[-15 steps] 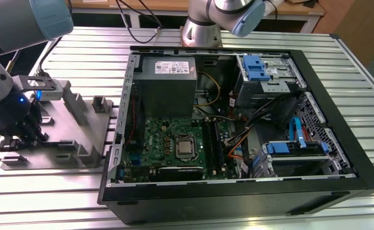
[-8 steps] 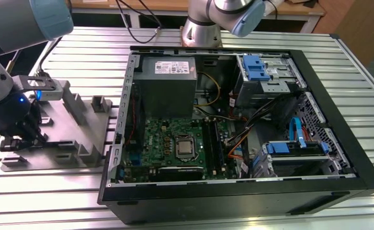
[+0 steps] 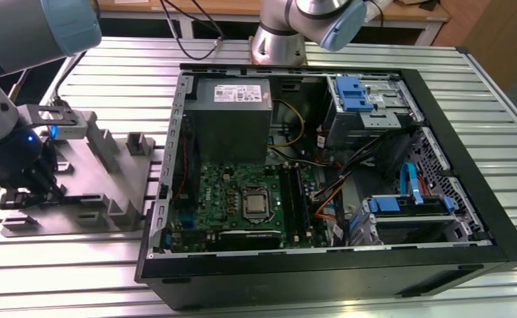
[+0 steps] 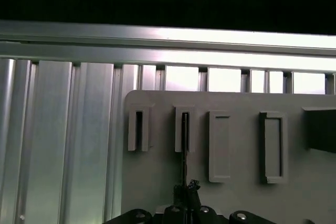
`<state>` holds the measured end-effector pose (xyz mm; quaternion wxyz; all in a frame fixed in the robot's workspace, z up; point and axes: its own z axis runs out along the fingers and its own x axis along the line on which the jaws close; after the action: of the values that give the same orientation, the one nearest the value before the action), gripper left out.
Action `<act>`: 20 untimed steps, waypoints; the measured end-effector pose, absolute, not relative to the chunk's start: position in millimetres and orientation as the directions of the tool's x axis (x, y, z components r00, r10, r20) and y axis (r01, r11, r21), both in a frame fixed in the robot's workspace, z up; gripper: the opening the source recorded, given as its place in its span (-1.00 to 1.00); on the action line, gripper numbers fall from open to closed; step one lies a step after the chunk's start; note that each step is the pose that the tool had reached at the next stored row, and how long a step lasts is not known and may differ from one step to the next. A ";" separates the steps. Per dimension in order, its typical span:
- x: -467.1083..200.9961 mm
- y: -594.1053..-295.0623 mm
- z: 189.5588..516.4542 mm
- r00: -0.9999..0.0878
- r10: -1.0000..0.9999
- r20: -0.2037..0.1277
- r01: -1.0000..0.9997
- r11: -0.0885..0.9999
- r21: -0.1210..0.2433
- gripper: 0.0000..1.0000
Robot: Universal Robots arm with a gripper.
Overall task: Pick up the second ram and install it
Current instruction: 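Pick up the second ram and move it above second insertion slot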
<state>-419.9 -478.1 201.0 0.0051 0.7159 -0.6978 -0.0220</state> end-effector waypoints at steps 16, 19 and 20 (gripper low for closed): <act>-419.9 -478.2 202.2 0.011 -1.000 -0.025 -0.999 -0.012 0.039 -0.77; -419.8 -478.2 204.6 0.011 -1.000 -0.026 -0.999 -0.012 0.038 -0.77; -419.8 -478.2 204.6 0.011 -1.000 -0.026 -0.999 -0.012 0.038 -0.77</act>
<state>-419.8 -478.2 204.6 0.0045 0.7109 -0.7029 -0.0226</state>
